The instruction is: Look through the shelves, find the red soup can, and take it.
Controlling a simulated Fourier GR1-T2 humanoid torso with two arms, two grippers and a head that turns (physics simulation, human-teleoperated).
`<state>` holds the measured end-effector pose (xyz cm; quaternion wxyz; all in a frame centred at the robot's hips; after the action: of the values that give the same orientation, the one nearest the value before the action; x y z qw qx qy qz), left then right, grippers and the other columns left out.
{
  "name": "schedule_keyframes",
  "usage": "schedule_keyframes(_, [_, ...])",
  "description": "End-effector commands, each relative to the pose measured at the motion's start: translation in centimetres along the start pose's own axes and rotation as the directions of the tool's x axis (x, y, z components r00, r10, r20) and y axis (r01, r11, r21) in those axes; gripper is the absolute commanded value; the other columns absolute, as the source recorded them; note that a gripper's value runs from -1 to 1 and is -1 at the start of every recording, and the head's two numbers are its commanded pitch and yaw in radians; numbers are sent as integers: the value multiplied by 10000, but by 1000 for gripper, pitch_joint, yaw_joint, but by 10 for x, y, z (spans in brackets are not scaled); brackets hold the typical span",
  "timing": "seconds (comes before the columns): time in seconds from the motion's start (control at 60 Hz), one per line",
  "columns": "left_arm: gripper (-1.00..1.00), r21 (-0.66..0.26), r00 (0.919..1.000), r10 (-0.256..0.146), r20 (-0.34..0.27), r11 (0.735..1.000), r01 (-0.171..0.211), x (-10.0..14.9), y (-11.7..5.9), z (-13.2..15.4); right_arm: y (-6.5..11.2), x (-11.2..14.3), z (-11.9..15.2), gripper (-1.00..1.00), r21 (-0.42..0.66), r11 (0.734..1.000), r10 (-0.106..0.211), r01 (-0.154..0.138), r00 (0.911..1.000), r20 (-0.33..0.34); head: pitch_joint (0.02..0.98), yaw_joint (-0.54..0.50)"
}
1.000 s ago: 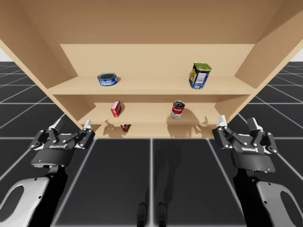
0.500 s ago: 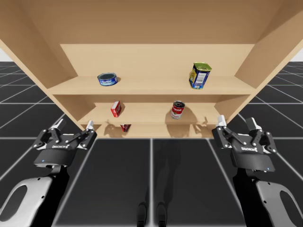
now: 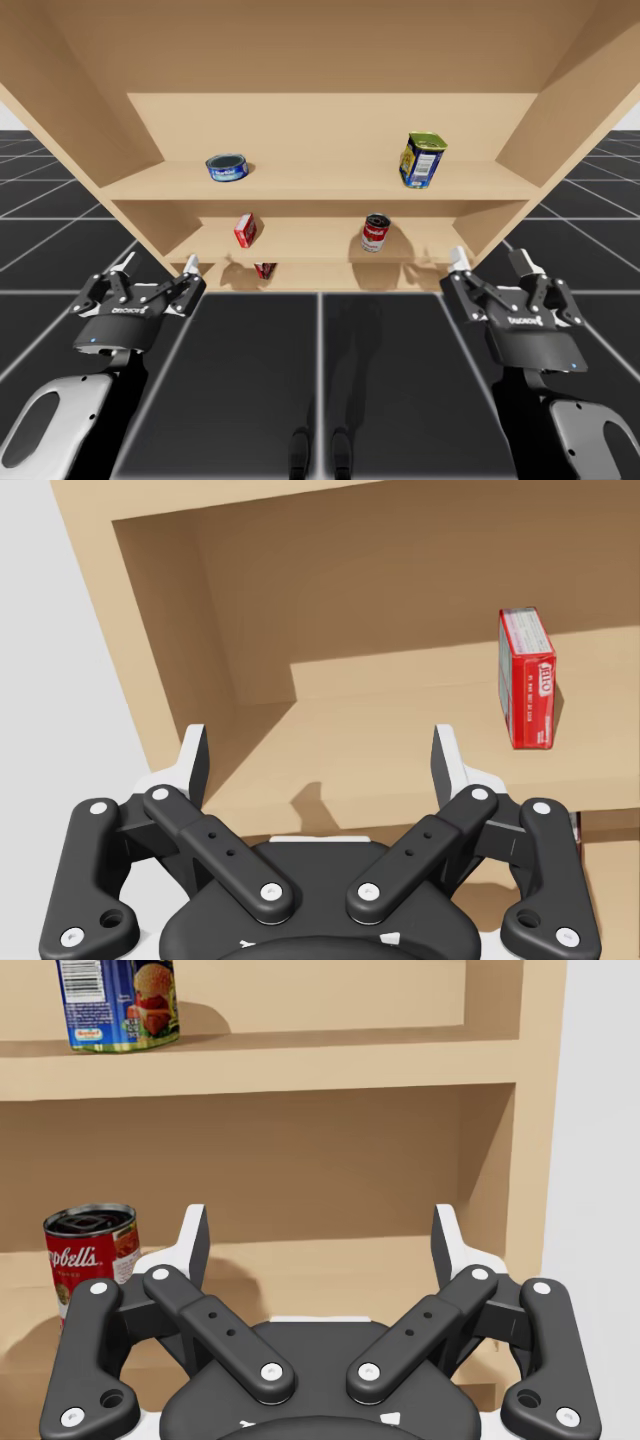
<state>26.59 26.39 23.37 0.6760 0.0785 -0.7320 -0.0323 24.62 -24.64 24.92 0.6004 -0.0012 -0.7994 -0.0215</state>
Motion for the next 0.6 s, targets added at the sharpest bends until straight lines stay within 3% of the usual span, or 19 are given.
schedule_keyframes(0.017, [-1000,12,10000,15,-28,10000,-15,0,0,0,18,16,7,-1000,585,9982,-98,122,9991,-416,530,-215])
schedule_keyframes(0.167, [-1000,21,10000,17,-66,10000,-16,0,-1,0,38,22,10,-1000,1537,9877,-118,294,9934,-1141,525,-212])
schedule_keyframes(0.233, [-1000,24,10000,20,-74,10000,-20,0,-1,0,48,20,11,-1000,1867,9822,59,213,9896,-1440,525,-212])
schedule_keyframes(0.517, [-1000,7,10000,16,-74,10000,-16,0,0,-1,73,5,-7,-1000,2262,9738,231,247,9783,-2059,522,-212])
schedule_keyframes(0.6, [-1000,15,10000,14,-76,10000,-14,0,0,-1,77,-2,-16,-1000,2322,9709,14,580,9688,-2479,523,-212])
